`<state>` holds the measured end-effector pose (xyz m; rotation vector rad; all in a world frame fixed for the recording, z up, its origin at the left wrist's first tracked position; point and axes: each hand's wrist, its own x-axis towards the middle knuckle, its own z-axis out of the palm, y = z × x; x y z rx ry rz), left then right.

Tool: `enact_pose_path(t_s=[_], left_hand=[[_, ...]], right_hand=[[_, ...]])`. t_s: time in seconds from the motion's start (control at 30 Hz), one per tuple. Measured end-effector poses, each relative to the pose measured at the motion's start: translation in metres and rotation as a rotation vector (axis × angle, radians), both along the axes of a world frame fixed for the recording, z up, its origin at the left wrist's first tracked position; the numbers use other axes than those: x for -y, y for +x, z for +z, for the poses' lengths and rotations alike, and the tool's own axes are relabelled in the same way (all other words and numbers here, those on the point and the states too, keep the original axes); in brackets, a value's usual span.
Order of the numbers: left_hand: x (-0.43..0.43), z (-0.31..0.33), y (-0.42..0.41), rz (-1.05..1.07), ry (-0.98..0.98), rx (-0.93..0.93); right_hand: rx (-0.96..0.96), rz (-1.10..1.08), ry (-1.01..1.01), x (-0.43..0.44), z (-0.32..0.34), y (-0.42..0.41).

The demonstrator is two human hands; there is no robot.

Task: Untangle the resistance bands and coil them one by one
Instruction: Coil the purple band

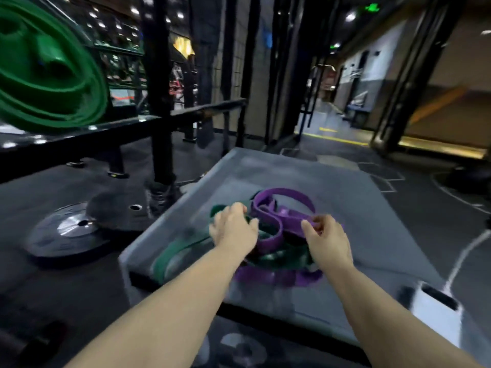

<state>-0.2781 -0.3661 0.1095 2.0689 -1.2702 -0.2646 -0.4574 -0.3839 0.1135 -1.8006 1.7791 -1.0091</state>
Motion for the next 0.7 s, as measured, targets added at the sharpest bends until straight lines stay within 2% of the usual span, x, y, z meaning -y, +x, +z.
enact_pose_path(t_s=[0.07, 0.2, 0.4, 0.53, 0.7], left_hand=[[0.012, -0.007, 0.006, -0.002, -0.033, 0.091], [0.035, -0.01, 0.012, -0.069, -0.031, 0.056], [0.053, -0.009, 0.033, -0.29, 0.287, 0.207], [0.063, -0.011, 0.059, -0.341, 0.401, 0.112], [0.063, -0.014, 0.061, -0.337, 0.397, 0.073]], right_hand=[[-0.128, -0.026, -0.019, 0.015, 0.001, -0.011], [-0.411, 0.044, 0.056, 0.049, 0.01, 0.008], [-0.801, 0.123, 0.425, 0.089, 0.009, 0.057], [-0.85, 0.13, 0.501, 0.101, 0.009, 0.054], [-0.746, 0.19, 0.493, 0.098, 0.009, 0.033]])
